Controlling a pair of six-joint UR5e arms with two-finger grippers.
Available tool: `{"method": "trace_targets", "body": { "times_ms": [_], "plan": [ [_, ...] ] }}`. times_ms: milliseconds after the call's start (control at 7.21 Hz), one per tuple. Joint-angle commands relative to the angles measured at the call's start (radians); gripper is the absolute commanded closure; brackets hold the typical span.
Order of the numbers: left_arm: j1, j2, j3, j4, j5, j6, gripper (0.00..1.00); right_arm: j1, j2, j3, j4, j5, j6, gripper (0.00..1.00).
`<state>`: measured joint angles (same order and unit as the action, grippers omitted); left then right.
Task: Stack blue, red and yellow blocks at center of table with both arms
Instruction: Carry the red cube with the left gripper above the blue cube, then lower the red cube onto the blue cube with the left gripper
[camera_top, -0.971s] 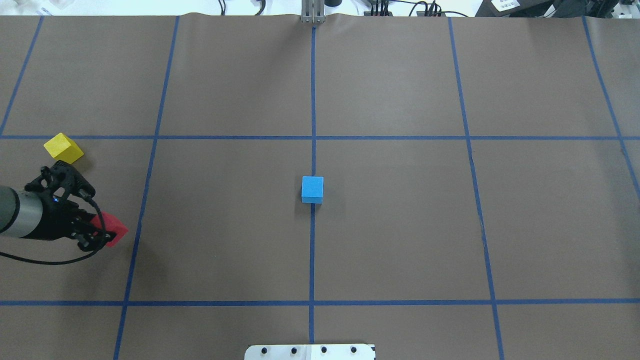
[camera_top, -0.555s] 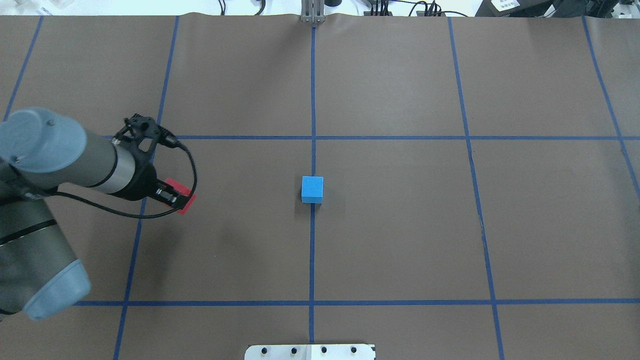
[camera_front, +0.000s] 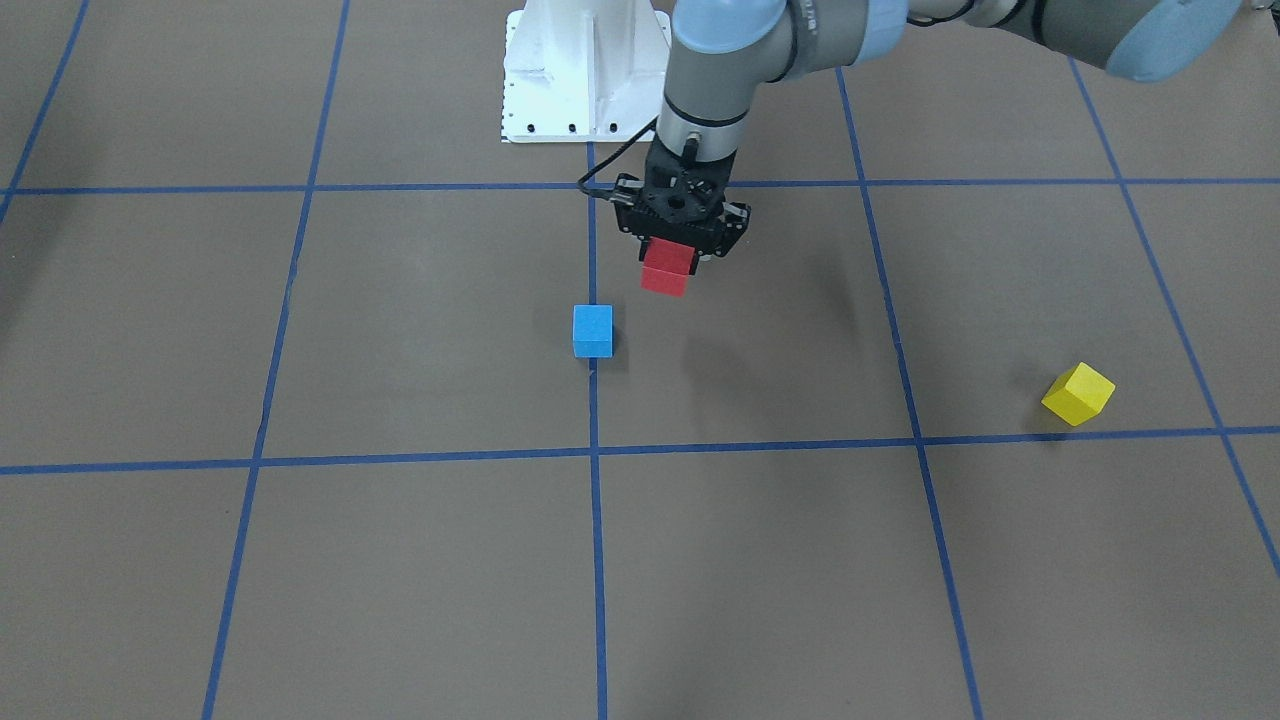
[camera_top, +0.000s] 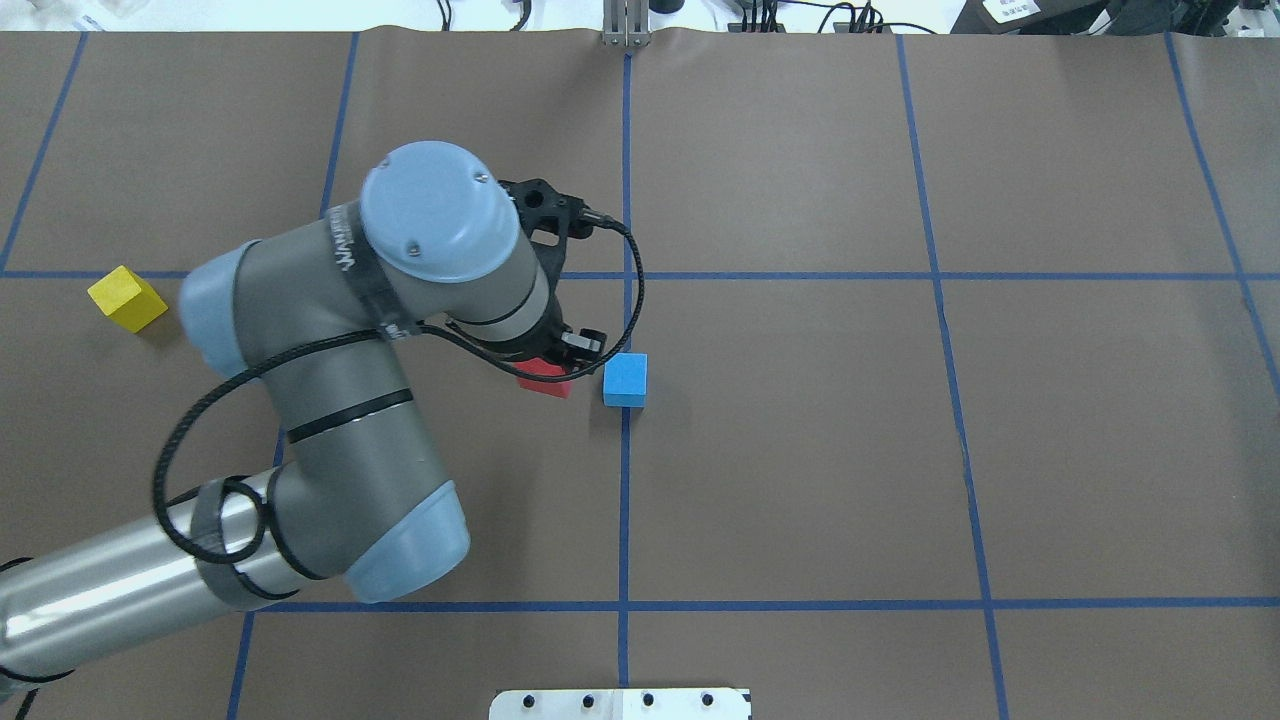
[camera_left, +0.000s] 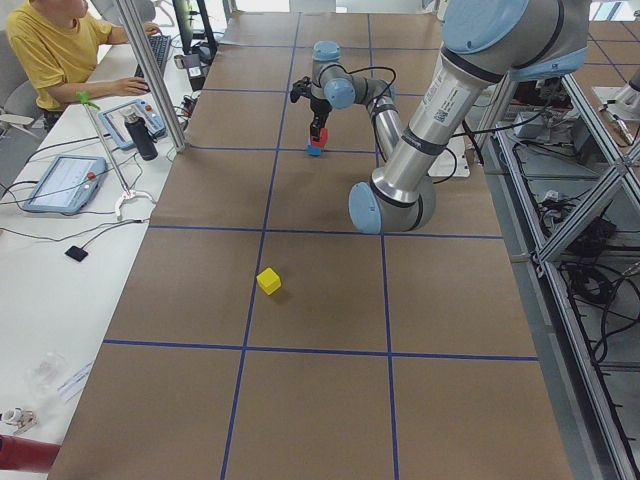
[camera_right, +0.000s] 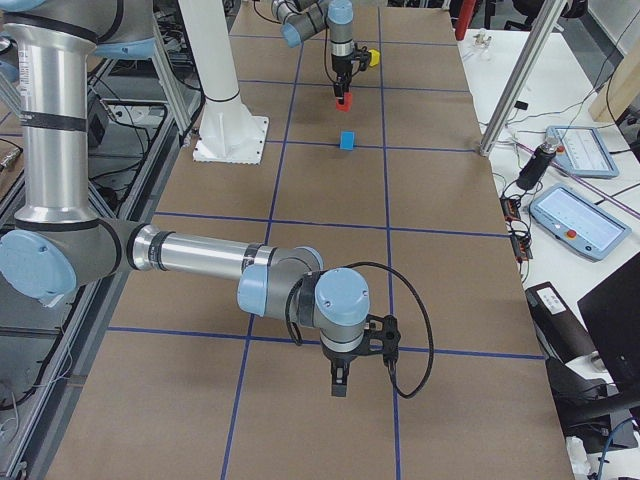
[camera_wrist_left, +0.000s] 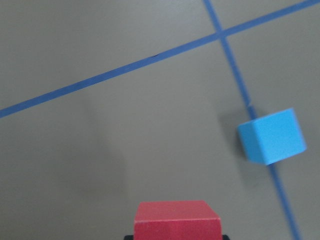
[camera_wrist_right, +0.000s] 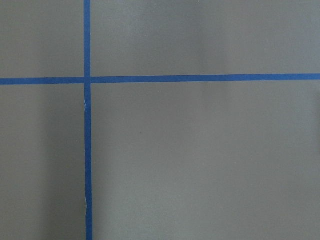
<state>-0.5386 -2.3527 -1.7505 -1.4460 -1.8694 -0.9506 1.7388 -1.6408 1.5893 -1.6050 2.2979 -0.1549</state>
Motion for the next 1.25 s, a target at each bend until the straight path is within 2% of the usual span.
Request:
{"method": "trace_targets", "body": {
  "times_ms": [0,139,277,416,1110],
  "plan": [
    [0.035,-0.164,0.191,-0.005,0.055,-0.1,1.0,-0.001,0.001,0.0,-0.001,0.0,0.0,0.0],
    [0.035,-0.174,0.221,-0.023,0.055,-0.102,1.0,-0.001,0.001,0.0,0.0,0.0,-0.002,0.0],
    [0.035,-0.169,0.25,-0.046,0.056,-0.1,0.83,-0.001,0.001,0.0,0.0,0.0,-0.002,0.0],
    [0.035,-0.171,0.267,-0.059,0.056,-0.1,0.71,-0.001,0.001,0.0,0.0,0.0,-0.002,0.0],
    [0.046,-0.166,0.298,-0.063,0.055,-0.117,0.59,-0.001,0.001,0.0,0.0,0.0,-0.006,0.0]
  ]
}}
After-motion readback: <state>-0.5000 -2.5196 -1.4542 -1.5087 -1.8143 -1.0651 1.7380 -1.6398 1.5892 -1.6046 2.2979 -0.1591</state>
